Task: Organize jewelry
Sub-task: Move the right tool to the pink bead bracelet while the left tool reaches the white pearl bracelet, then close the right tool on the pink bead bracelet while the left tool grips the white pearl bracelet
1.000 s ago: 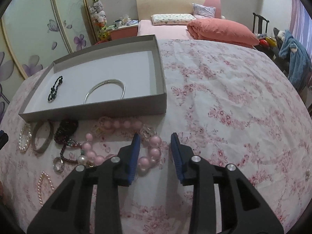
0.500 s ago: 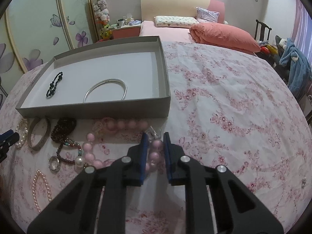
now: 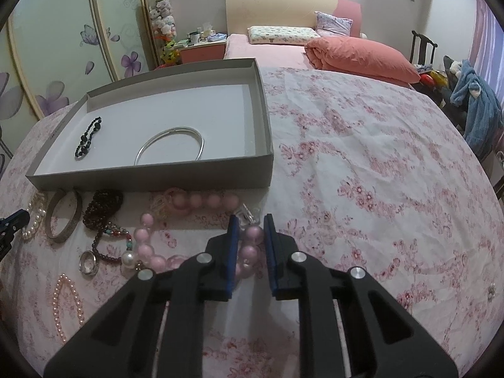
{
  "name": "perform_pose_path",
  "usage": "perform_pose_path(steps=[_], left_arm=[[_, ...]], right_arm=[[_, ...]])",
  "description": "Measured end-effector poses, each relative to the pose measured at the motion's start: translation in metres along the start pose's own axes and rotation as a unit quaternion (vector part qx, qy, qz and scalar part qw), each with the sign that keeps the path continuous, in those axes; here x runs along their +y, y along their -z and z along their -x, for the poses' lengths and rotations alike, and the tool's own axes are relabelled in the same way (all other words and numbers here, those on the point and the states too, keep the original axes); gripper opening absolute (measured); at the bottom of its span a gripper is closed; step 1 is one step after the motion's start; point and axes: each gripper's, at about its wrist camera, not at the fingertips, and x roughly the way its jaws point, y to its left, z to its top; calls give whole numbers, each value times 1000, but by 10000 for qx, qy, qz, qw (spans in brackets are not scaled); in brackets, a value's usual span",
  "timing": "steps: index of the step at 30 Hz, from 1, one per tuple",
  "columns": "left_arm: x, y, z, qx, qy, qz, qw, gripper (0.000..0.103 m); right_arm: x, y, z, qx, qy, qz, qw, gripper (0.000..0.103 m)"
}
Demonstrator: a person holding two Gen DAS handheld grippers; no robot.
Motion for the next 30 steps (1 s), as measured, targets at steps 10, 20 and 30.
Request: perform_pose_path(steps=[10,20,30], left_arm=[[6,3,17,-323,250,156,9990,10],[3,-4,52,-978,417,181,9942,10],[-11,-3,75,-1455,456,15,9883,10]], right_arm=[[-9,3,28,-382,-368,-352,9980,14],[-2,6,61,-880,-919,-508,9906,14],[15,8,83,-1164,-1176,-408,9854,13]])
